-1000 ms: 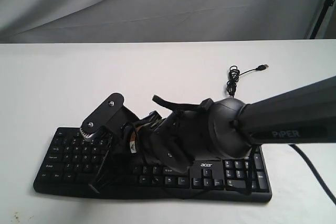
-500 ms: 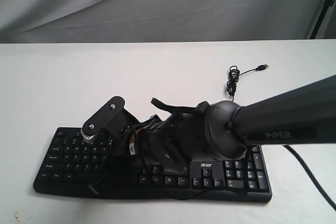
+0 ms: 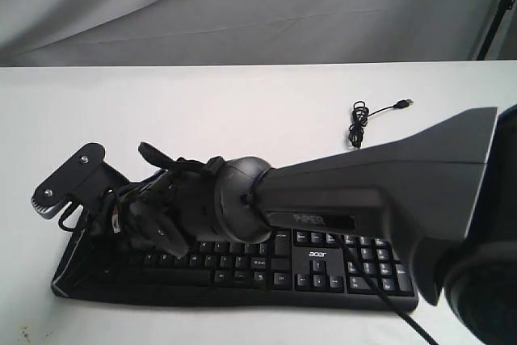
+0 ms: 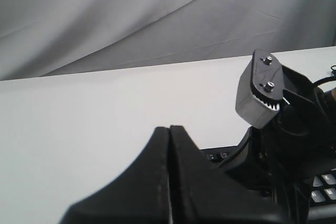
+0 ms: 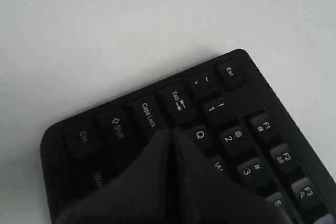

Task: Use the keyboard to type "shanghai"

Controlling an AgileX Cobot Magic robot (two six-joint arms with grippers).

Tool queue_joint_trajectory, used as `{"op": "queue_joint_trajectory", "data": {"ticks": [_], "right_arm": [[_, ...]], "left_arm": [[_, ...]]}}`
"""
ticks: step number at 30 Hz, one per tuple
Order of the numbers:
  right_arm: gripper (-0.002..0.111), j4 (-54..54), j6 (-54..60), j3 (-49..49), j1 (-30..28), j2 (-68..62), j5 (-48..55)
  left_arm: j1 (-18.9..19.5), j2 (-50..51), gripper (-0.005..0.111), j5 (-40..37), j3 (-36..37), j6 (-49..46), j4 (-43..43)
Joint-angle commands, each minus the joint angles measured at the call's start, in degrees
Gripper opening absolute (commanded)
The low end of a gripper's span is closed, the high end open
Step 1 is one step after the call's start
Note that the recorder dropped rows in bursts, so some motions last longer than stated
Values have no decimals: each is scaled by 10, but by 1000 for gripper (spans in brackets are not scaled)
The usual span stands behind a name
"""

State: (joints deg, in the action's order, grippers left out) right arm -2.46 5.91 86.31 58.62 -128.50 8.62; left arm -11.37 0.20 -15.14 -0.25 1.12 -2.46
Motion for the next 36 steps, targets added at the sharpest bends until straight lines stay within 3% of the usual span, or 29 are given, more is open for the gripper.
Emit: {"op": "queue_joint_trajectory", "data": {"ticks": [1,36], "right_arm": [[0,-1,1,5,1,1,-4],[0,-1,5,5,1,-18,-15]], "left_arm": [[-2,-2,0,3,2,2,0],[-2,-2,0,3,2,2,0]]}}
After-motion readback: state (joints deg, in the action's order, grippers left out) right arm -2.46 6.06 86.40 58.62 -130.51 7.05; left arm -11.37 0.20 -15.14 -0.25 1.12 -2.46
